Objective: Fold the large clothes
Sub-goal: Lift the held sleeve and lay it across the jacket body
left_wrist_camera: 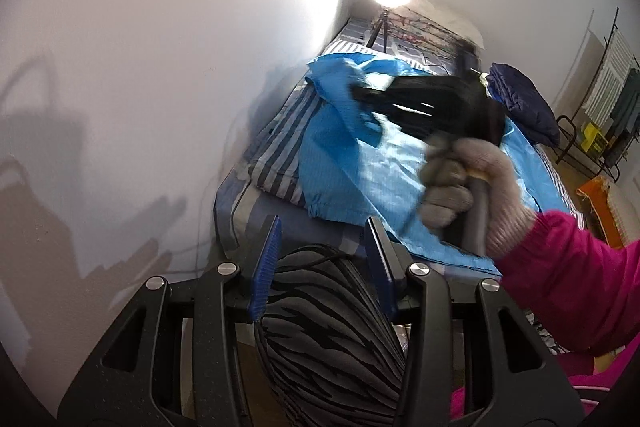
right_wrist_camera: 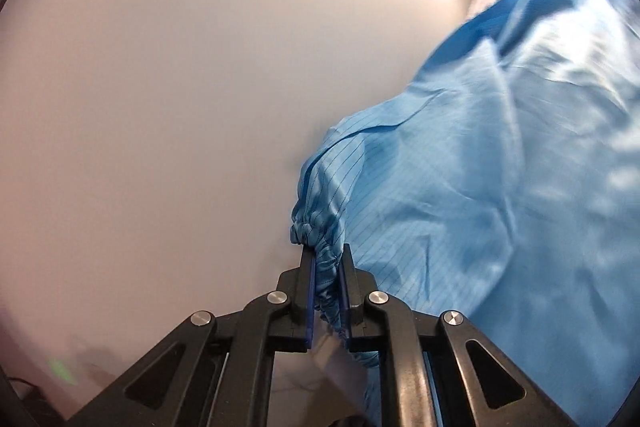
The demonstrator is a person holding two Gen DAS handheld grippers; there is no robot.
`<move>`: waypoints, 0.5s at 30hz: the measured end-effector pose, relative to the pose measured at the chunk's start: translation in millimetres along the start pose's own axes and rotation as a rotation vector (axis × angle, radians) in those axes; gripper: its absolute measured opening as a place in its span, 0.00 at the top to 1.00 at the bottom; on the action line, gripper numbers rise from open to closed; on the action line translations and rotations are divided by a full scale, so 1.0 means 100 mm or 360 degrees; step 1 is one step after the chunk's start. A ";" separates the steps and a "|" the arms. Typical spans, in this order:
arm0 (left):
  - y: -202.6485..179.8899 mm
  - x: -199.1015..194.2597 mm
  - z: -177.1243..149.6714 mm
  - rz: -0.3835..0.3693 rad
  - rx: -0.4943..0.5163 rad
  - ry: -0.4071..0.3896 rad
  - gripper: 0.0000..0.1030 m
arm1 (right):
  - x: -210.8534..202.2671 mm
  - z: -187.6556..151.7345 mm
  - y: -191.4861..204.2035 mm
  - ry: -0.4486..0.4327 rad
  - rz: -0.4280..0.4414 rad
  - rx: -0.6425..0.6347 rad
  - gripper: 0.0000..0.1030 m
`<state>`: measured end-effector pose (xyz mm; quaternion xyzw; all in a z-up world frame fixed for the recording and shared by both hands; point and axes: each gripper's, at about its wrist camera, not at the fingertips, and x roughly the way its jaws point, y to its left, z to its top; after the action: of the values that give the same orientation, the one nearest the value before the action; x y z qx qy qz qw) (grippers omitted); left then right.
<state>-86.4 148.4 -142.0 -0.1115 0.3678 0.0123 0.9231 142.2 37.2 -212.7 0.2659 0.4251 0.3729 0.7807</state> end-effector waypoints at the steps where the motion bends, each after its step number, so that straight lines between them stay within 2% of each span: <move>1: -0.02 0.00 0.00 -0.0001 0.0011 -0.0003 0.57 | -0.14 -0.05 -0.09 -0.0039 0.0025 0.0066 0.93; 4: -0.08 0.02 0.01 -0.0008 0.0035 -0.0008 0.57 | -0.43 -0.25 -0.33 -0.0139 0.0018 0.0264 0.92; 8: -0.17 0.08 0.03 -0.0026 0.0075 -0.0019 0.57 | -0.72 -0.60 -0.51 -0.0160 -0.0039 0.0473 0.92; 12: -0.24 0.17 0.06 -0.0041 0.0115 -0.0025 0.57 | -0.93 -0.80 -0.73 -0.0075 -0.0188 0.0610 0.91; 15: -0.30 0.26 0.09 -0.0048 0.0140 -0.0028 0.57 | -0.97 -0.84 -0.79 0.0073 -0.0396 0.0543 0.81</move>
<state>-58.1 119.5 -147.6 -0.0763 0.3580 -0.0168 0.9304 63.1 -78.4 -267.2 0.3311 0.5291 0.2023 0.7546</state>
